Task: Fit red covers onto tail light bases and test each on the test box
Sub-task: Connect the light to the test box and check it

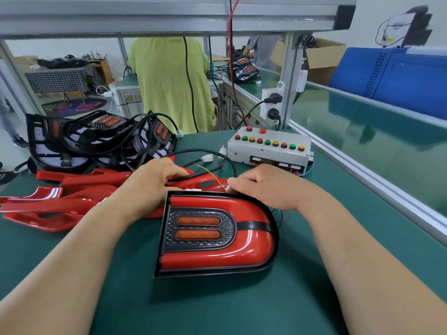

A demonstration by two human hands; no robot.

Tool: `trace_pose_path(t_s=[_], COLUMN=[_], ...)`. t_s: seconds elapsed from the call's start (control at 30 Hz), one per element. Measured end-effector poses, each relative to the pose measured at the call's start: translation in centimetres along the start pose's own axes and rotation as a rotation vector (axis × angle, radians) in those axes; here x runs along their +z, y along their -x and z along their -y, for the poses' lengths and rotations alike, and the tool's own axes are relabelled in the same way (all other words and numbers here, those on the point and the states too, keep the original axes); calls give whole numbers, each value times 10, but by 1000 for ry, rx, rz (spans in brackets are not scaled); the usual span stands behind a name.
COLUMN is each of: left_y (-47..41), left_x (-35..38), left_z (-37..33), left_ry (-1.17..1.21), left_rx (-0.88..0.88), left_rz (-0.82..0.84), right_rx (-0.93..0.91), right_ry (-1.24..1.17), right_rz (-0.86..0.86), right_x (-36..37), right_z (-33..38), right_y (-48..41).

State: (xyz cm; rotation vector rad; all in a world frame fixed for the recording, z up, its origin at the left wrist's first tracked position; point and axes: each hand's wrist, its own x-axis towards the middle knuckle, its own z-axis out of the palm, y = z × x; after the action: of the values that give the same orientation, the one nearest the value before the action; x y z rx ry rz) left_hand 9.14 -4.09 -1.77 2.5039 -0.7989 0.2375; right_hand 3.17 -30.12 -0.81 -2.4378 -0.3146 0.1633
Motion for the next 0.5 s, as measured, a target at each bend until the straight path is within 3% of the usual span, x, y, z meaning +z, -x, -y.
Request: trace_pose_path(t_s=[0.2,0.4,0.5], left_y=[0,3,4], left_x=[-7,-14,-14], left_z=[-8,-13,-19], left_ry=[12,81,137], left_rx=[20,-72,-31], left_rz=[-153,-22,-4], right_rx=[-3,-52,-85], right_ry=[27,-336,-443], right_rz=[184,108,29], right_x=[-1,1,-2], right_z=[3,2,3], right_y=[5,5,6])
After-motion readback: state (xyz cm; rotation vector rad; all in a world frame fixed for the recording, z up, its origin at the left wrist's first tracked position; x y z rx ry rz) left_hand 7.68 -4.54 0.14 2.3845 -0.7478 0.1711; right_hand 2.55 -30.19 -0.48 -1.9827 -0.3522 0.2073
